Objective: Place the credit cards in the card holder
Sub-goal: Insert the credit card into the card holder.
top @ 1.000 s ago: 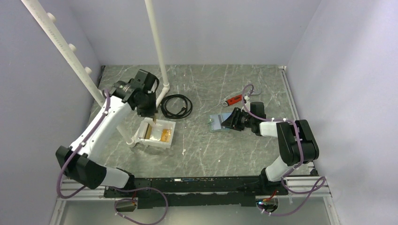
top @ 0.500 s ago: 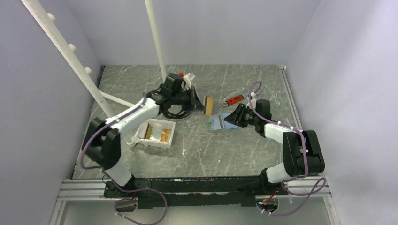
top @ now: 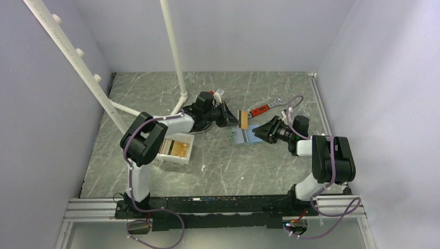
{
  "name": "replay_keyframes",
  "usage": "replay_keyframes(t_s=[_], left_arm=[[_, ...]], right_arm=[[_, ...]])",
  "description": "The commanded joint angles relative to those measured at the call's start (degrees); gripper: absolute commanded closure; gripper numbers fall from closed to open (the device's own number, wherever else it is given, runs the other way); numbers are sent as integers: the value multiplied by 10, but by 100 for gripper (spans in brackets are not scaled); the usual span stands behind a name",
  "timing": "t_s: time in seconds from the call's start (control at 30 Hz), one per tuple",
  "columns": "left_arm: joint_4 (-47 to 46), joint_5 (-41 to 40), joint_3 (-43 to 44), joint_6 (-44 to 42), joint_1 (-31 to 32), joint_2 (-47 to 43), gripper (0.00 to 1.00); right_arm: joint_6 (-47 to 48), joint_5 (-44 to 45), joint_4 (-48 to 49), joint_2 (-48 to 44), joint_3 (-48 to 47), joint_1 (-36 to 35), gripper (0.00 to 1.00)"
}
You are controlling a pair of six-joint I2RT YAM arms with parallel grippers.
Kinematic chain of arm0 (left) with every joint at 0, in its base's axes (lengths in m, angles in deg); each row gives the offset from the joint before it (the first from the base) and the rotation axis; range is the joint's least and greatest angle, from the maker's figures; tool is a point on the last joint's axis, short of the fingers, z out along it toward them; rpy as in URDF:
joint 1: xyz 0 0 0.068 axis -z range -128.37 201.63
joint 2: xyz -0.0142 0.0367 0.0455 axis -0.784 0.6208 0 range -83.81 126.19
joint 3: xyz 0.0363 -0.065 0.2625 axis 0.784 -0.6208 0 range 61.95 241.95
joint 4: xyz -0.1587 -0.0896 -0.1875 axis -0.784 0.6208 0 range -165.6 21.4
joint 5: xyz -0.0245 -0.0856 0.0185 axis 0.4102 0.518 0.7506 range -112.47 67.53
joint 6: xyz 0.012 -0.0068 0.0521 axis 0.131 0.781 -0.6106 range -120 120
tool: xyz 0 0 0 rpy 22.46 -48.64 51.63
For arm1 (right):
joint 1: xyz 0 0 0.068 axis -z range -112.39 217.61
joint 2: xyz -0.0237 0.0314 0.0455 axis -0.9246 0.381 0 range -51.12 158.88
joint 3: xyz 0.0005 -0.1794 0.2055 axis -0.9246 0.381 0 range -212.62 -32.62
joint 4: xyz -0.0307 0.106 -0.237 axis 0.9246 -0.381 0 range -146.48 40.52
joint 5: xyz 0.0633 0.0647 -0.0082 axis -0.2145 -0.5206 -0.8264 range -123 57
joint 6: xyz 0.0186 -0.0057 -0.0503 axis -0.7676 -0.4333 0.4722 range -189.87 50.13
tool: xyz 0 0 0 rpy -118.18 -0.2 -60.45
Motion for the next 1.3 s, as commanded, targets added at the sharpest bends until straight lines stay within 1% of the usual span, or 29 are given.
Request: replay_keyframes(t_s=[0.0,0.1,0.2,0.4,0.53,0.57,0.73,0.8,0.83,0.87,0.9,0.97,1.03,1.1,1.17,1.2,1.23,1.27], left_arm=[[-21,-6,30,4,7,0,100],[-22,-9,23,1,9,-2,100],[-49,-10,13,14,10,3,100],[-88,-14,10,30,17,12,100],[-119,-8,6,50,26,21,100],[-142,-7,-1,63,29,24,100],[-196,-2,-24,93,35,31,100],[-202,-1,-29,95,37,32,100],[-200,-2,-30,93,38,31,100],[-191,-1,-29,89,39,31,100],[-167,1,-23,80,39,30,100],[-81,-5,-6,39,39,26,98],[17,-23,13,-6,39,18,80],[129,-45,34,-51,39,13,54],[230,-73,65,-93,39,15,31],[272,-90,79,-110,39,19,25],[312,-108,101,-124,39,23,22],[343,-125,113,-137,39,29,21]], right_arm=[[2,-8,36,25,-22,1,53],[15,5,22,8,-25,-7,52],[-15,-5,59,-2,-18,-15,51],[-179,-20,252,32,20,-19,51],[-249,-13,342,70,26,-27,55],[-290,-10,411,95,29,-27,60],[-359,1,514,145,26,-27,75],[-388,1,557,165,23,-26,89],[-395,3,572,175,27,-25,98],[-393,7,574,180,31,-21,100],[-380,7,563,182,34,-16,100],[-334,1,495,177,39,-5,100],[-266,-4,409,156,44,10,100],[-188,-4,299,120,46,23,100],[-79,10,129,72,31,27,100],[-15,27,45,45,18,27,100],[30,47,-27,21,9,27,100],[77,62,-75,-4,1,27,100]])
